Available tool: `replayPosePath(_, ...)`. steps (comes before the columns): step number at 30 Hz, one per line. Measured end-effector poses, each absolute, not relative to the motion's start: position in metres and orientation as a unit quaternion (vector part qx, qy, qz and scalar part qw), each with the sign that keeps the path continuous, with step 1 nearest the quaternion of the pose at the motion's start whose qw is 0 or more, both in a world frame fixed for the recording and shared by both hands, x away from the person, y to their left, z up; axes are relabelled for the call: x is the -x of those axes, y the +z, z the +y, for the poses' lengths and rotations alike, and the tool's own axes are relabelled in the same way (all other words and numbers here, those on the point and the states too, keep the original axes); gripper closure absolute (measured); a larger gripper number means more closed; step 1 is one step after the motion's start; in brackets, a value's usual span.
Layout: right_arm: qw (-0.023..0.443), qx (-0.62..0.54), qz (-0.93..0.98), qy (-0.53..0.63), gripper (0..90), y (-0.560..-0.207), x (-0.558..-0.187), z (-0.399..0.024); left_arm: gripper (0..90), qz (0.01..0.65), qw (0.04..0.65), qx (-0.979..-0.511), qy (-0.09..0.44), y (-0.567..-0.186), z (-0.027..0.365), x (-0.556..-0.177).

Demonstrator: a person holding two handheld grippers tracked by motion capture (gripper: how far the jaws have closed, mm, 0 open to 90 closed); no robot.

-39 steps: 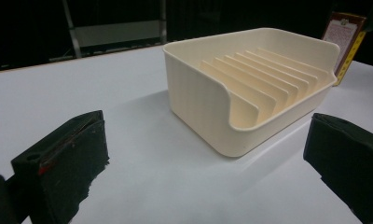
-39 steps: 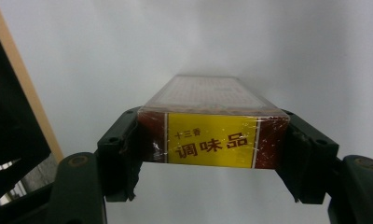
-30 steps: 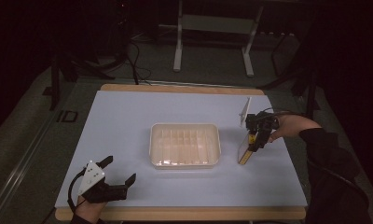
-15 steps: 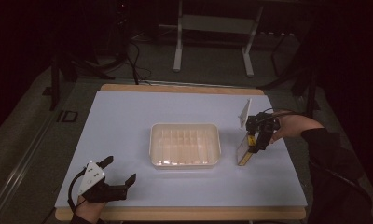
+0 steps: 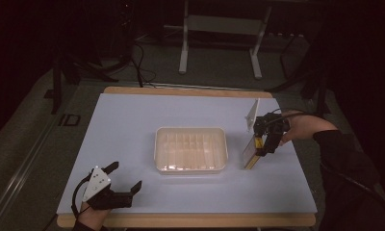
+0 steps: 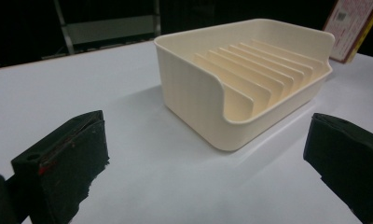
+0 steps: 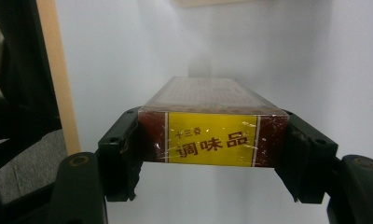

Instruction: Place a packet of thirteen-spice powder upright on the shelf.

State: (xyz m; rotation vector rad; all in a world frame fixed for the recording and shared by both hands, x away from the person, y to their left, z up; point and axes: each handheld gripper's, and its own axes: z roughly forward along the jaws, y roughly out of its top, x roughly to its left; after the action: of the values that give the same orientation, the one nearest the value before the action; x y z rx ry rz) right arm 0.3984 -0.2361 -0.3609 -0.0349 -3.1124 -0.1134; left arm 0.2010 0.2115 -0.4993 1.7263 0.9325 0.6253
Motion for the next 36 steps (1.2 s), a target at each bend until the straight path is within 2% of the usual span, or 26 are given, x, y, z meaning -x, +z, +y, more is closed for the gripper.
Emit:
replayPosePath(19,-0.007,-0.016,-0.998,-0.059,31.8,-0.315,-0.386,-0.212,0.0,0.362,0.503,-0.747,0.240,-0.506,0.205,-0.203)
replayPosePath(36,-0.010,-0.039,-0.997,-0.060,31.9,-0.300,-0.383,-0.175,0.0,0.357,0.501,-0.751,0.239,-0.506,0.204,-0.203)
